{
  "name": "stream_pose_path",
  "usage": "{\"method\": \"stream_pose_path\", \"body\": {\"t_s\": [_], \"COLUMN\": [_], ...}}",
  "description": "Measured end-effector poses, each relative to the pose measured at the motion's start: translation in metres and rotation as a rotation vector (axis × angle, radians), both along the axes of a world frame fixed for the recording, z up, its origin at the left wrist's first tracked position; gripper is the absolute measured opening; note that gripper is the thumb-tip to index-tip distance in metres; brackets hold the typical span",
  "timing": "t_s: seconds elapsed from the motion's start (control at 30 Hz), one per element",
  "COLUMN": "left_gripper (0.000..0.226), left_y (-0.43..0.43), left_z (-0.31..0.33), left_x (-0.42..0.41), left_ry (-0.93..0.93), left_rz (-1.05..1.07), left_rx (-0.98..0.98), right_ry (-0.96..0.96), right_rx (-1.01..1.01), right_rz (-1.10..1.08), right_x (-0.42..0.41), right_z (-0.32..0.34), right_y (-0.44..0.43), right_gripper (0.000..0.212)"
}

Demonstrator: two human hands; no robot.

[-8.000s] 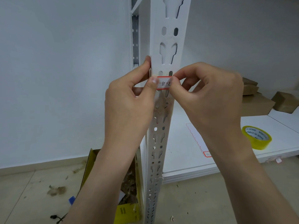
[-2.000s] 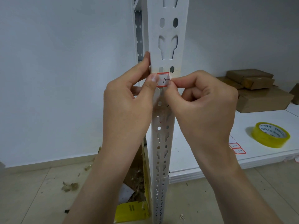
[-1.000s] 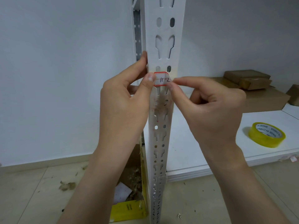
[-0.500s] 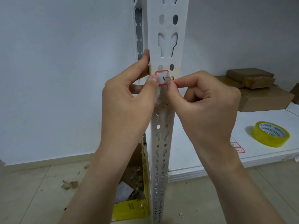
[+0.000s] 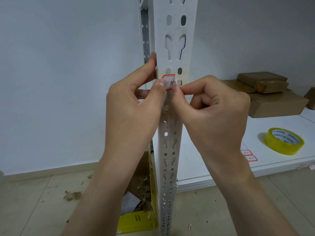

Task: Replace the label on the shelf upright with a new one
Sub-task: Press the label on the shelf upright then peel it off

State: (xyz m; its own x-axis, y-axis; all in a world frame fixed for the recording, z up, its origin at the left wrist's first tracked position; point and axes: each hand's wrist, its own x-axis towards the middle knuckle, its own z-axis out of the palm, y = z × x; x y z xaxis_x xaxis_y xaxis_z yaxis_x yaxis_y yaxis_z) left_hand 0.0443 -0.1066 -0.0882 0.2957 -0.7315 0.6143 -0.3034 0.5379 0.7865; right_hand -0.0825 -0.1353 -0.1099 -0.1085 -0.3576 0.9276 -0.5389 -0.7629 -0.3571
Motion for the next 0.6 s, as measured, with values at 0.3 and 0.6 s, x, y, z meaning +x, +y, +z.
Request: {"method": "stream_pose_path", "body": {"t_s": [0.3, 0.6], "left_gripper": [0.045, 0.045], "left_y": [0.0001, 0.0006], "left_z": [0.0006, 0.0019], "left_x": [0.0003, 0.0002], "left_ry": [0.002, -0.001], "left_rz": [-0.016, -0.02], "left_rx": [0.002, -0.001], "right_ry": [-0.012, -0.016], "right_rx": [0.003, 0.01], "right_rz": [0.025, 0.038], "right_x": [0.0024, 0.0033], "right_z": [0.0002, -0.0001], "right_y": [0.0023, 0.0037], "right_gripper": [0.02, 0.02]}}
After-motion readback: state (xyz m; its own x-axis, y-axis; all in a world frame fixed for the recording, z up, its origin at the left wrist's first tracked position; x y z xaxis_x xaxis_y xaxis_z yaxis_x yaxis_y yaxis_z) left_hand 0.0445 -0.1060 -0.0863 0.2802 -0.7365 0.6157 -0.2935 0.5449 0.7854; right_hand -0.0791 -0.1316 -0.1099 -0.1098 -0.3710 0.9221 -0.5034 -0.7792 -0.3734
